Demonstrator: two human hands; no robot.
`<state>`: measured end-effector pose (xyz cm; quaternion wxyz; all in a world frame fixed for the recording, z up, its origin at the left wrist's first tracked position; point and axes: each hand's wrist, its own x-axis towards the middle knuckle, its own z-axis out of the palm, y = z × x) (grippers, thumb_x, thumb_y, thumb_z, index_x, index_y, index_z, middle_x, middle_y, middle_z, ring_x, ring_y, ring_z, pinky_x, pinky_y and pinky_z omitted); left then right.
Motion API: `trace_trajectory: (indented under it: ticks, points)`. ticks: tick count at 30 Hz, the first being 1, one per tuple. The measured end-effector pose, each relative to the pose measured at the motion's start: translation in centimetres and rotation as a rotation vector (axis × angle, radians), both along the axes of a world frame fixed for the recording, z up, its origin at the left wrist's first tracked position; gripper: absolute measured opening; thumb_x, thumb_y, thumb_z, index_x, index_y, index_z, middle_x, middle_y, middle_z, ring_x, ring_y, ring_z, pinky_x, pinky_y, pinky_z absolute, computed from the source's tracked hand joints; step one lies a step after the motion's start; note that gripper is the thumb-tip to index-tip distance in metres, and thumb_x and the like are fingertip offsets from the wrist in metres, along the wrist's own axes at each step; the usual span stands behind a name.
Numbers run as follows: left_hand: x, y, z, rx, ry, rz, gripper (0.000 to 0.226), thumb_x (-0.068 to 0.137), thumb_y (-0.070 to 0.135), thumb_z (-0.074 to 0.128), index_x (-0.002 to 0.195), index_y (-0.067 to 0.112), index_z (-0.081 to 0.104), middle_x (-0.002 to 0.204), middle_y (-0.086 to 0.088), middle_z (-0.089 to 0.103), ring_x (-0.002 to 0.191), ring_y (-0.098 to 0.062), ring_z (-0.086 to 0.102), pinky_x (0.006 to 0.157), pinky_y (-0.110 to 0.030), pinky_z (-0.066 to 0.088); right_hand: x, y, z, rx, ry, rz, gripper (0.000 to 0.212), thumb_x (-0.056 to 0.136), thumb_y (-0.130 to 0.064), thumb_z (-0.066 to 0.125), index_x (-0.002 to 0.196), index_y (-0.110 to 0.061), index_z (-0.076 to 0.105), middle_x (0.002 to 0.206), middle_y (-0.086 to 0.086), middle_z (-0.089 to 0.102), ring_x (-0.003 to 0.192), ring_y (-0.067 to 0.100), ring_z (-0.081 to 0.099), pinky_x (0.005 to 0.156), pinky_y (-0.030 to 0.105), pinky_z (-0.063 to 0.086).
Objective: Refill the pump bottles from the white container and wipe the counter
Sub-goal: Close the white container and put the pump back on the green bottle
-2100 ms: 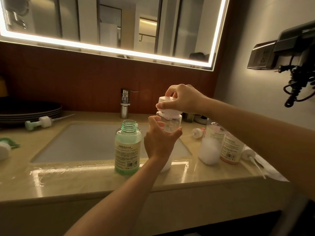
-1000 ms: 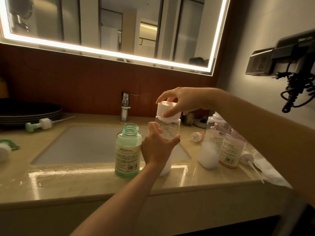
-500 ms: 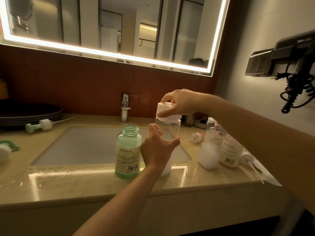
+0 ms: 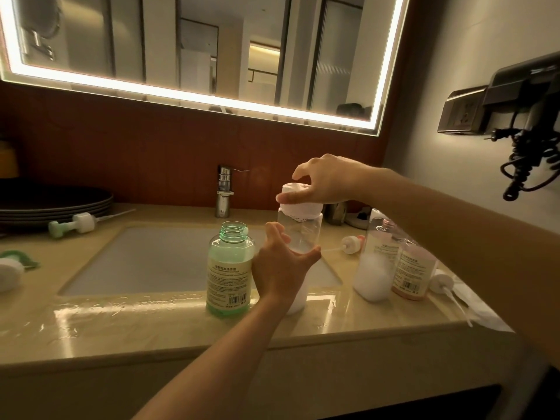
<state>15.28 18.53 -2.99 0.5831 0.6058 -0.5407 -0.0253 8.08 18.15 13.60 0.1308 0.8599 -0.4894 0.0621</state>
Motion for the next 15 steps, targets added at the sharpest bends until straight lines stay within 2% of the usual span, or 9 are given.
trace_trajectory:
  ticks: [3, 6, 8, 11, 13, 15]
  points:
    - [0.0, 0.0, -0.1, 0.004, 0.002, 0.000, 0.069, 0.063, 0.058, 0.072, 0.109, 0.017, 0.042, 0.102, 0.001, 0.062, 0.078, -0.012, 0.059, 0.064, -0.021, 0.044, 0.0, 0.3, 0.6, 0.142, -0.034, -0.009, 0.075, 0.079, -0.064, 0.048, 0.139, -0.021, 0.038, 0.142, 0.000, 0.040, 0.127, 0.022, 0.041, 0.099, 0.036, 0.038]
    - [0.0, 0.1, -0.1, 0.009, -0.005, -0.002, 0.069, 0.064, 0.058, 0.072, 0.110, 0.017, 0.042, 0.102, 0.001, 0.062, 0.077, -0.011, 0.057, 0.063, -0.021, 0.042, -0.3, 0.5, 0.8, 0.285, -0.089, 0.030, 0.061, 0.082, -0.043, 0.063, 0.136, -0.025, 0.040, 0.136, 0.001, 0.043, 0.113, 0.019, 0.045, 0.089, 0.029, 0.045]
    - [0.0, 0.1, -0.1, 0.018, -0.012, -0.001, 0.069, 0.064, 0.058, 0.072, 0.111, 0.017, 0.042, 0.102, 0.002, 0.062, 0.077, -0.009, 0.055, 0.063, -0.020, 0.041, -0.3, 0.2, 0.1, 0.200, -0.101, 0.012, 0.059, 0.081, -0.049, 0.061, 0.131, -0.022, 0.046, 0.128, 0.002, 0.050, 0.104, 0.017, 0.049, 0.082, 0.026, 0.046]
    - [0.0, 0.2, -0.1, 0.028, -0.015, -0.003, 0.069, 0.064, 0.058, 0.072, 0.111, 0.017, 0.042, 0.102, 0.002, 0.062, 0.078, -0.009, 0.055, 0.064, -0.020, 0.040, -0.1, 0.1, -0.7, 0.088, -0.051, -0.056, 0.072, 0.078, -0.068, 0.046, 0.129, -0.017, 0.048, 0.123, 0.004, 0.054, 0.106, 0.019, 0.051, 0.086, 0.030, 0.044]
    - [0.0, 0.2, -0.1, 0.026, -0.010, -0.007, 0.069, 0.064, 0.057, 0.073, 0.111, 0.017, 0.042, 0.102, 0.002, 0.062, 0.078, -0.009, 0.056, 0.064, -0.020, 0.041, -0.2, 0.3, -0.3, 0.143, -0.031, -0.064, 0.075, 0.078, -0.068, 0.044, 0.136, -0.020, 0.041, 0.133, 0.005, 0.043, 0.116, 0.023, 0.045, 0.094, 0.034, 0.041]
    - [0.1, 0.3, -0.1, 0.023, -0.008, -0.008, 0.069, 0.064, 0.057, 0.073, 0.111, 0.016, 0.043, 0.102, 0.001, 0.062, 0.078, -0.009, 0.056, 0.064, -0.020, 0.042, -0.5, 0.3, 0.3, 0.239, -0.066, 0.002, 0.072, 0.080, -0.058, 0.052, 0.141, -0.024, 0.033, 0.143, 0.003, 0.034, 0.124, 0.023, 0.039, 0.100, 0.035, 0.038]
